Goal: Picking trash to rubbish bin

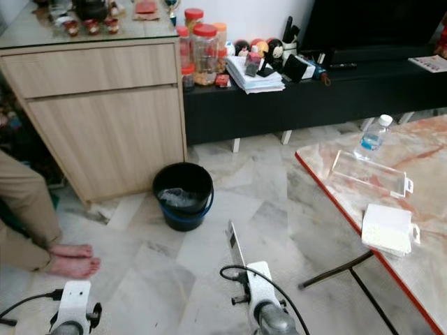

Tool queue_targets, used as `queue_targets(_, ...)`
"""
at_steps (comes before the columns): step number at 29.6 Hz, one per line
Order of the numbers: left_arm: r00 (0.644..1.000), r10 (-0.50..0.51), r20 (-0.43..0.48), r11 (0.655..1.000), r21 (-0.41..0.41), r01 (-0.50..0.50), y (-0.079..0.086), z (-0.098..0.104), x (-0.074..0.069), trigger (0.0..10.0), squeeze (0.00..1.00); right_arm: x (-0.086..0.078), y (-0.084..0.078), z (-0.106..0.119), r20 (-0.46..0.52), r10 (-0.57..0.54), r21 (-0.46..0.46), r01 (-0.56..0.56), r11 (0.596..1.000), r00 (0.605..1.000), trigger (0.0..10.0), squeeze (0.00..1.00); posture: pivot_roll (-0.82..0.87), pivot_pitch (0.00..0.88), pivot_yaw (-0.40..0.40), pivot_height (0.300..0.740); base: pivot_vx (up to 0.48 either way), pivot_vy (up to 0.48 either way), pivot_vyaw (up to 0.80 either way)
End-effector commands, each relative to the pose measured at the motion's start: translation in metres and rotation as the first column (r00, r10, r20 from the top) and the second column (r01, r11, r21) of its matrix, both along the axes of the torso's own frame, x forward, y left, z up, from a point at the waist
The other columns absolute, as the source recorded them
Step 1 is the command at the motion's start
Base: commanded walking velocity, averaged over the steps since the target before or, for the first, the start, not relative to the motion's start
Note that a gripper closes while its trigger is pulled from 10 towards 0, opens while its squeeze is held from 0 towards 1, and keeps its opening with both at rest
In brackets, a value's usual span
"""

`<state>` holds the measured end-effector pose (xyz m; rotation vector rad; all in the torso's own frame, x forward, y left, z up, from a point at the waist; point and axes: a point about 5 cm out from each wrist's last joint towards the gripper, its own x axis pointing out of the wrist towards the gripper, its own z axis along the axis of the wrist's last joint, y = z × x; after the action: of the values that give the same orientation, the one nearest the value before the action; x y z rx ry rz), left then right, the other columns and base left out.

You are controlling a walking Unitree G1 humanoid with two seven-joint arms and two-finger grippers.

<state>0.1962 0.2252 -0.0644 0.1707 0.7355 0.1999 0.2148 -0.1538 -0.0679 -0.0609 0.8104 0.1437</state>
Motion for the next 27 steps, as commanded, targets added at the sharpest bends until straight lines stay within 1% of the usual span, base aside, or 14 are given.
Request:
queue_targets(1, 1.0, 0.02, -0.02, 0.999, 0.026, -0.02, 0.0119, -0.0008, -0.0064, 10.0, 0.0, 0.0038, 0.0079, 0.0021, 0.014, -0.003, 0.019, 0.003, 1.0, 1.0, 10.0, 0.0, 0.12, 0.142, -0.06, 0.74, 0.48, 0.0, 0.0)
queue_targets(7, 0.999, 0.025, -0.025, 0.999, 0.026, -0.024, 0.0127, -0.0016, -0.0084, 10.0, 0.0, 0.0075, 0.0061, 0.0042, 0.022, -0.023, 0.019, 0.023, 1.0, 0.999, 10.0, 0.0, 0.12, 0.155, -0.056, 0.74, 0.48, 0.0, 0.0)
queue_targets(14, 0.999, 0.024, -0.023, 0.999, 0.025, -0.024, 0.013, -0.0012, -0.0077, 10.0, 0.0, 0.0097, 0.0056, 0.0055, 0.029, -0.023, 0.007, 0.023, 1.0, 0.999, 10.0, 0.0, 0.12, 0.163, -0.054, 0.74, 0.48, 0.0, 0.0)
queue_targets(23, 0.999, 0.026, -0.022, 0.999, 0.024, -0.025, 0.013, -0.001, -0.0074, 10.0, 0.0, 0.0088, 0.0064, 0.0051, 0.03, -0.016, 0.002, 0.016, 1.0, 0.999, 10.0, 0.0, 0.13, 0.167, -0.051, 0.74, 0.48, 0.0, 0.0)
queue_targets(27, 0.999, 0.024, -0.023, 0.999, 0.024, -0.023, 0.013, -0.0011, -0.0077, 10.0, 0.0, 0.0085, 0.0078, 0.005, 0.032, -0.011, 0.004, 0.011, 1.0, 0.999, 10.0, 0.0, 0.12, 0.168, -0.051, 0.74, 0.48, 0.0, 0.45)
